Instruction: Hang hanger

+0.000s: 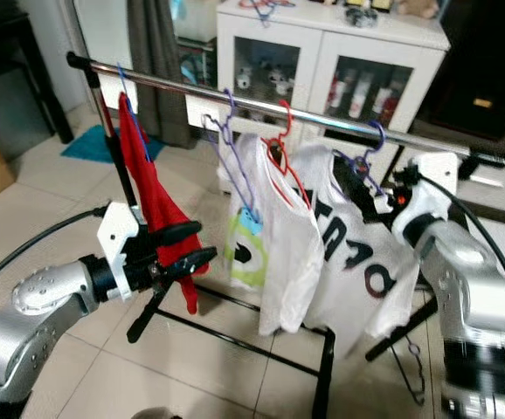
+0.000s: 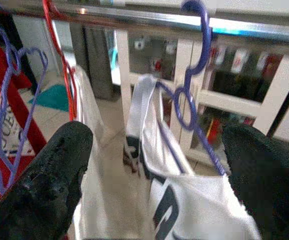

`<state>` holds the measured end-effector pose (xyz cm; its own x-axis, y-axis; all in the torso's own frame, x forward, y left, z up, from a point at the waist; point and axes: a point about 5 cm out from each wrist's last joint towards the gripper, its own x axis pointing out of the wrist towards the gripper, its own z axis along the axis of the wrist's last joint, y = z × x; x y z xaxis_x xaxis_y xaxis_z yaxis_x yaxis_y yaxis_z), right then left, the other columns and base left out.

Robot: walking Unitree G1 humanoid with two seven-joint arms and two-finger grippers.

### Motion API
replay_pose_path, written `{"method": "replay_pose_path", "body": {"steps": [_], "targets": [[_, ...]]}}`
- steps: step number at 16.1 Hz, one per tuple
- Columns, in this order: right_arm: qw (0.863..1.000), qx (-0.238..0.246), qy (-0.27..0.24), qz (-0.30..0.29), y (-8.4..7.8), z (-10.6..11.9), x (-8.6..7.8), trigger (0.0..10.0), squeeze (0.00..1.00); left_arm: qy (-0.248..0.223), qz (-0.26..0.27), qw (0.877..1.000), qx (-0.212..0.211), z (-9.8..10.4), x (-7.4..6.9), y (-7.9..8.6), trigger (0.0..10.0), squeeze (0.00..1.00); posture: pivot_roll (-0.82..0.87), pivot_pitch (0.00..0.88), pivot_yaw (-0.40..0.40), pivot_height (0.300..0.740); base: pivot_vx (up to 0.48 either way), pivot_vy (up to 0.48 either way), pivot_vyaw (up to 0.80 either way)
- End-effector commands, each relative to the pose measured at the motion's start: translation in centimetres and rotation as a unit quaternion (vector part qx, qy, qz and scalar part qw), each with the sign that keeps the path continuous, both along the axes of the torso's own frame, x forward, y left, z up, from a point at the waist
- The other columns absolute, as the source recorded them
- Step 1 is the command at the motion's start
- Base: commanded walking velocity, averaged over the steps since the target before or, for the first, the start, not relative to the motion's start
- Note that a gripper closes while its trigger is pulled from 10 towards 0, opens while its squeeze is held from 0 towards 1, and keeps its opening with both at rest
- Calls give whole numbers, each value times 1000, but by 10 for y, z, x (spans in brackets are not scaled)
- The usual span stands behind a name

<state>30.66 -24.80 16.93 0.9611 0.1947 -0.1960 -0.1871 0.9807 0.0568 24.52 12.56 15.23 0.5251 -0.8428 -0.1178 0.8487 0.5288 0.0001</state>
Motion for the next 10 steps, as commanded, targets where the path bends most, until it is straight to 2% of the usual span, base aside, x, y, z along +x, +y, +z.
{"method": "replay_pose_path", "body": {"steps": [1,2,4,7,10], "targets": [[1000,-9,9,5,-3,2,7,10000,0,4,-20,1000,4,1,-1,-3,10000,0,47,0,-8,740,0,0,0],[1000,-16,13,11,-3,3,19,10000,0,8,-31,999,4,1,-2,-5,10000,0,44,0,-4,740,0,0,0],[1000,-9,12,17,-2,5,27,10000,0,11,-37,999,2,1,-3,-6,10000,0,44,0,-4,740,0,0,0],[999,-46,22,0,-6,6,52,10000,0,13,-44,999,4,0,-2,-7,10000,0,40,0,-1,740,0,0,0],[999,-30,28,27,1,6,66,10000,0,14,-50,999,4,0,-2,-8,10000,0,36,0,3,740,0,0,0]]}}
